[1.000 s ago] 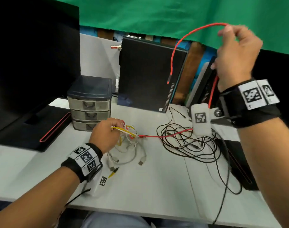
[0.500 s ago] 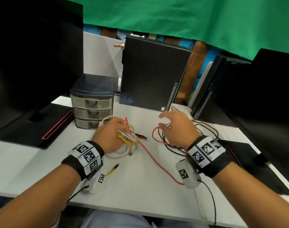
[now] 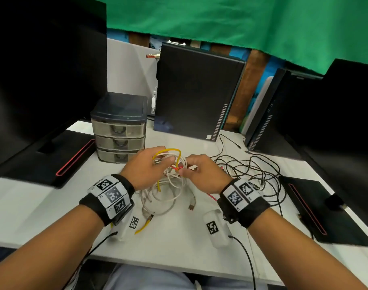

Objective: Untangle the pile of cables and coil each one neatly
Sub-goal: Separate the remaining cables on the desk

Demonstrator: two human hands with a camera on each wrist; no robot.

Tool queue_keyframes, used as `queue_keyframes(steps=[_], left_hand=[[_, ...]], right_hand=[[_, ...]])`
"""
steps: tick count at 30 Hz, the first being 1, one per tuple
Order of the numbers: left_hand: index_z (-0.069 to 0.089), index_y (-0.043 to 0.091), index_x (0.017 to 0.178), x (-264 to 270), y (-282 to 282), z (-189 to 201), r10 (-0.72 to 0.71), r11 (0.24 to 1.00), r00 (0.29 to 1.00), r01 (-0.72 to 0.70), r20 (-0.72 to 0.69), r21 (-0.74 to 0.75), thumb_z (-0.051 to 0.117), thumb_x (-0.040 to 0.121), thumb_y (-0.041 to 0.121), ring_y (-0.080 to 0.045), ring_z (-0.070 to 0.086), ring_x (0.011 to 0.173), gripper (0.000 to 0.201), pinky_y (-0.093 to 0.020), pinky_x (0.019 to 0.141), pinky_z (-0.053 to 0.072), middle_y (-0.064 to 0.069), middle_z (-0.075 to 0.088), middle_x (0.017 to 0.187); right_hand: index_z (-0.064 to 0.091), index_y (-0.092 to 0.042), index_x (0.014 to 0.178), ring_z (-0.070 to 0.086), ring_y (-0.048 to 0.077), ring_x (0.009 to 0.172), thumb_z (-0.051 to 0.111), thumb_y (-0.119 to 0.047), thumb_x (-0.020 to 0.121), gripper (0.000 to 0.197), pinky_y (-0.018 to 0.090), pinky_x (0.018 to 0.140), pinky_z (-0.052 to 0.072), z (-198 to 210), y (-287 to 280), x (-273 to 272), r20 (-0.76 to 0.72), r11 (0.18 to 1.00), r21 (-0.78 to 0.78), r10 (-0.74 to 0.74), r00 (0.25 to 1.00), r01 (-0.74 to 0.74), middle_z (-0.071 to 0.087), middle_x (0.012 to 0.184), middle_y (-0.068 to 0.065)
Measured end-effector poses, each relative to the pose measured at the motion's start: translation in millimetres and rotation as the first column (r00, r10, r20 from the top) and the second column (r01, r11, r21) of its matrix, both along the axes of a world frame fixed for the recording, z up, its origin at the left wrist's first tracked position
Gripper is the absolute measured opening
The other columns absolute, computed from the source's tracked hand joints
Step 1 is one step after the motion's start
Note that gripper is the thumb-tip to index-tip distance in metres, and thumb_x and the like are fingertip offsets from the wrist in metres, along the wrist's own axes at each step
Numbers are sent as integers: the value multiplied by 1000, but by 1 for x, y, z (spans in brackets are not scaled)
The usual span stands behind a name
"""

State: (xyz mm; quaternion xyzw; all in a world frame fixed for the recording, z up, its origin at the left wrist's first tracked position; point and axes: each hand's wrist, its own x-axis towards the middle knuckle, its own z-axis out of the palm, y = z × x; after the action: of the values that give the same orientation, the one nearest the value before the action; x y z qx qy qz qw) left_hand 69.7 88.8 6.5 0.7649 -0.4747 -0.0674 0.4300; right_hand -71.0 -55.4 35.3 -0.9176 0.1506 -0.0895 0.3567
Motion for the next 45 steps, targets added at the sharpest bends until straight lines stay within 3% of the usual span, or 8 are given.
queue_keyframes(steps=[7,11,14,20,25,32,40,45], left_hand=[[78,31,97,-8,5,14,-131,991,969,125,-210,-43,69,92,41,-3,67,76,15,-26,74,53,11,76,86],[79,25,91,-8,7,13,-156,987,946,142,-284,-70,82,75,51,-19,72,82,31,-40,80,57,2,78,88],[77,31,90,-10,3,11,-98,995,964,90,-249,-44,72,73,64,-23,72,83,38,-48,79,59,4,77,84],[67,29,89,-23,-5,17,83,996,987,-87,-137,-25,56,98,29,-2,65,60,15,-37,59,58,12,73,74],[69,27,87,-29,-9,15,31,993,941,-66,-337,-95,56,99,22,-29,69,64,19,-37,51,53,6,73,79],[66,28,77,-33,-13,13,33,997,934,-58,-357,-58,54,100,25,-27,63,51,26,-41,51,55,-4,73,78],[60,10,69,-18,-7,11,275,961,867,-261,-416,90,59,95,29,-20,66,45,31,-34,58,55,3,55,50],[68,7,83,5,1,-1,385,923,811,-350,-441,161,61,93,31,-36,69,64,27,-45,71,58,-7,59,61]], right_hand=[[65,-14,76,59,14,68,71,-5,89,17,35,73,53,-3,-6,1,127,991,129,-58,990,41,65,73,1],[67,-13,77,61,15,68,75,-15,89,14,39,73,56,-4,-4,0,128,995,93,-56,990,44,66,73,1],[68,-13,79,61,14,72,72,-13,88,9,42,79,56,-1,0,1,98,999,34,-36,995,33,69,79,5],[63,-20,94,56,12,88,69,-20,84,12,26,77,46,-7,26,-8,455,915,-246,-183,872,320,62,91,-7],[65,-18,67,61,17,62,65,-51,87,40,36,62,53,-14,41,-3,268,880,41,-466,843,473,63,59,-5],[65,-12,61,64,19,61,72,-29,77,24,38,62,58,1,24,8,147,895,30,-445,883,445,68,60,0],[63,-2,67,66,20,66,70,-4,83,17,26,60,54,82,42,-15,469,912,386,-323,822,139,72,72,17],[49,-17,78,53,10,43,45,-12,99,22,22,45,44,180,5,-29,515,795,601,-463,722,82,55,52,-5]])
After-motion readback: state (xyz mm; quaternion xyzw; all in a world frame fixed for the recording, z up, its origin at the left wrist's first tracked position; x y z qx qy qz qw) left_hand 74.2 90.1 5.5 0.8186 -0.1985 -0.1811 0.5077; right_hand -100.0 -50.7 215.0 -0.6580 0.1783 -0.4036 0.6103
